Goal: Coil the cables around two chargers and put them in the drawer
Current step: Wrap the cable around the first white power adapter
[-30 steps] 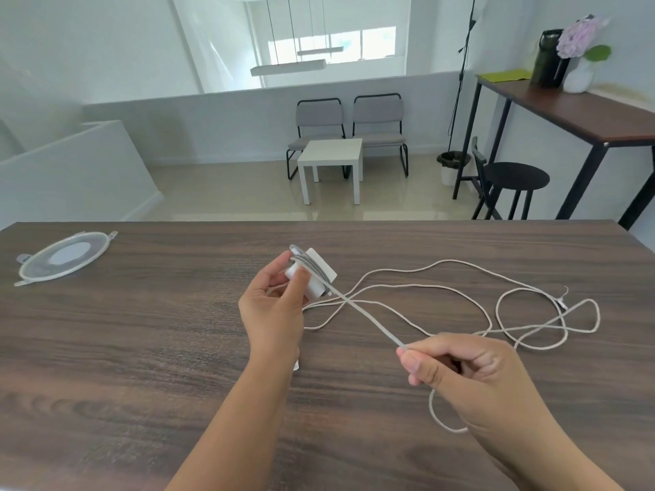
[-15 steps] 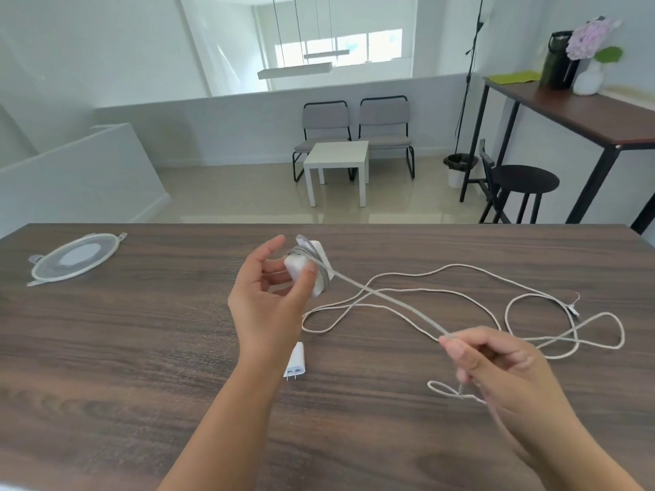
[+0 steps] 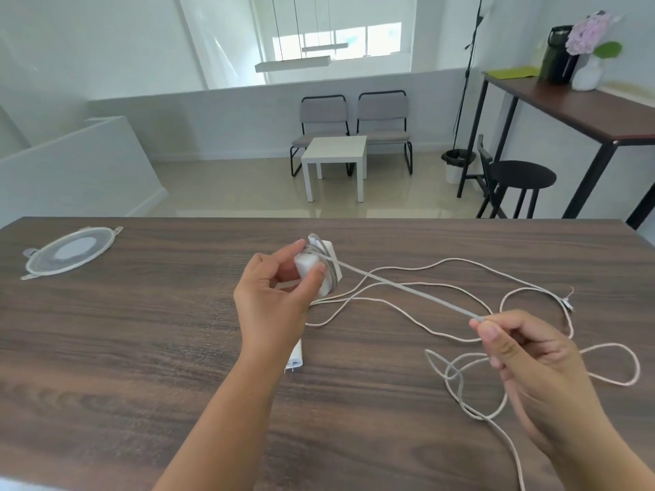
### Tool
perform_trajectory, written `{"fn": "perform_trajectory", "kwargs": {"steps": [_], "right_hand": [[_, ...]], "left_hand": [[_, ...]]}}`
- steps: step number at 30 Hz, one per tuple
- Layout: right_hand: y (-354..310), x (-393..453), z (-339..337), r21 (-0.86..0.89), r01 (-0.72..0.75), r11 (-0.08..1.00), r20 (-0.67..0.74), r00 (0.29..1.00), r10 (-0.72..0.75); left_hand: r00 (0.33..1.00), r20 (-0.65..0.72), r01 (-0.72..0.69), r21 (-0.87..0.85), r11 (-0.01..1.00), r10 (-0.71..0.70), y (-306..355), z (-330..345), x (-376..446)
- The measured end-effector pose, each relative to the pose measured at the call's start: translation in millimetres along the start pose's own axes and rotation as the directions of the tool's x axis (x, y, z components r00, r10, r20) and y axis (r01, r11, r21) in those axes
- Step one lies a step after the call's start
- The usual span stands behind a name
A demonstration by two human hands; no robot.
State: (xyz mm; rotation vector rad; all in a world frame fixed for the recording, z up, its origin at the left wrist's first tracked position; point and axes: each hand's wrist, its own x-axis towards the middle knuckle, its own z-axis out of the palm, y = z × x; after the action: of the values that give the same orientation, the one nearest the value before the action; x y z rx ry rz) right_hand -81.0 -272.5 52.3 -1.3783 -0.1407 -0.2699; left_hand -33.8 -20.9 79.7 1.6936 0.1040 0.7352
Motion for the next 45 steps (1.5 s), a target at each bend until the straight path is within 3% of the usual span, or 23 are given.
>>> {"fn": "perform_trajectory", "kwargs": {"steps": [7,15,20,24,27,30,34,39,45], "right_hand": [[14.7,-18.8,10.5,-0.081,-0.045,0.996,0.125,0.991,0.055],[51.4,-16.3,18.3,-0.257,-0.089,0.962,0.263,0.952,0.158],[58.6,-3.8,24.7,-0.424,-0.03,0.905,0.373,0.905,0.204],[53.7,1.2,29.5,-0.45,-0.013,0.893,0.449,0.861,0.239],[43.9,-2.5,29.7,-0.363,-0.047,0.93,0.487,0.841,0.233],[35.0,-2.0,20.9,-0.22,-0.119,0.968,0.443,0.872,0.208],[26.5,2.5,6.9,-0.201,-0.096,0.975,0.405,0.898,0.172],[34.2,9.5,-2.1,-0.305,-0.046,0.951,0.4,0.9,0.172],[32.5,24.9,-0.7,-0.293,-0.02,0.956,0.37,0.919,0.132]], "left_hand": [[0.95,0.039,0.305,-0.337,0.891,-0.31,4.7,5.3,2.7],[0.841,0.21,0.526,-0.53,0.665,-0.498,9.7,19.1,-1.3],[0.789,0.315,0.596,-0.597,0.536,-0.527,10.9,23.0,-12.1],[0.792,0.289,0.581,-0.629,0.517,-0.537,9.2,19.4,-13.4],[0.808,0.218,0.543,-0.636,0.548,-0.547,2.5,11.8,-7.3],[0.816,0.17,0.531,-0.596,0.602,-0.552,-2.6,6.1,-5.1],[0.827,0.162,0.528,-0.552,0.645,-0.538,-5.4,5.6,-7.1],[0.811,0.217,0.554,-0.585,0.592,-0.544,1.7,13.1,-11.1],[0.799,0.282,0.574,-0.622,0.533,-0.531,9.9,15.5,-14.5]]}}
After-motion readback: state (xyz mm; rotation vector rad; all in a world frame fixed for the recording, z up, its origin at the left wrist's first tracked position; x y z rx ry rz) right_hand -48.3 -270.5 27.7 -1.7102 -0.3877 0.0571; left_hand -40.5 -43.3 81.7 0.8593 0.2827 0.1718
